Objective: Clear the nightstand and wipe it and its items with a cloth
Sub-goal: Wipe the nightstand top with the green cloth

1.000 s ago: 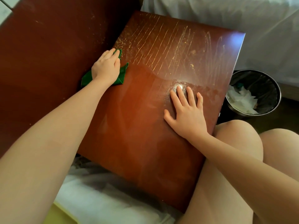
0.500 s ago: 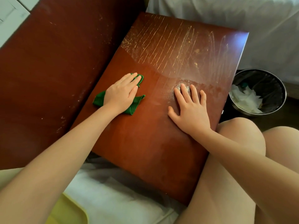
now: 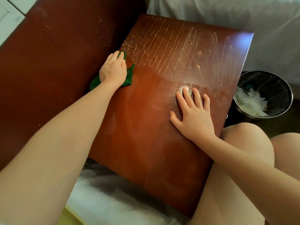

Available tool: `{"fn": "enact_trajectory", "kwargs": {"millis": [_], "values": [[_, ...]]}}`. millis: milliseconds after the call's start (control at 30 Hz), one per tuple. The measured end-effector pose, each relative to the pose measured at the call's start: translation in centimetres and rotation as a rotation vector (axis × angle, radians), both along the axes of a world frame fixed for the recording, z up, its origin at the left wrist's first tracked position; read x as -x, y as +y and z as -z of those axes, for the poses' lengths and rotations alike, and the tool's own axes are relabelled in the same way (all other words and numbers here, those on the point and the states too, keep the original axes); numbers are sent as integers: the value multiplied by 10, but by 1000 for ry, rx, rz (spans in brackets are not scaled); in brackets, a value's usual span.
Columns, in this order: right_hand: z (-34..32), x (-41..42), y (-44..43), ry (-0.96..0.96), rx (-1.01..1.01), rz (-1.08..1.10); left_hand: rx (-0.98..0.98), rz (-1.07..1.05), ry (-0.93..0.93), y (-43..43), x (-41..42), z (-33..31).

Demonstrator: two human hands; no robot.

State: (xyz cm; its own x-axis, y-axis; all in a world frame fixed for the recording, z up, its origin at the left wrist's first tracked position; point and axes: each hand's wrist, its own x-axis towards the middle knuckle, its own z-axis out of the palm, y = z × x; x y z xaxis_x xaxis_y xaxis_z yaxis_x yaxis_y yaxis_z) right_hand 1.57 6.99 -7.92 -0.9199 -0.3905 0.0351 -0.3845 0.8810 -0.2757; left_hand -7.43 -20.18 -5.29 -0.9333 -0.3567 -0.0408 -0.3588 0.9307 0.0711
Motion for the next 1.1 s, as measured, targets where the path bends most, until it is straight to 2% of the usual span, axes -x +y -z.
{"fn": "enact_trajectory", "kwargs": {"millis": [133,433,867,1100], "values": [[1,-1,-1,26,8,2,-4,-70,17,-4,18,1],[1,-1,-1,31,9,-4,-24,-77,45,-6,25,0],[-1,0,-1,1,-14,-11,7,196,-11,16,-23,-1],[-3,0,-1,-8,-7,-7,3,455,24,52,-89,6]]}}
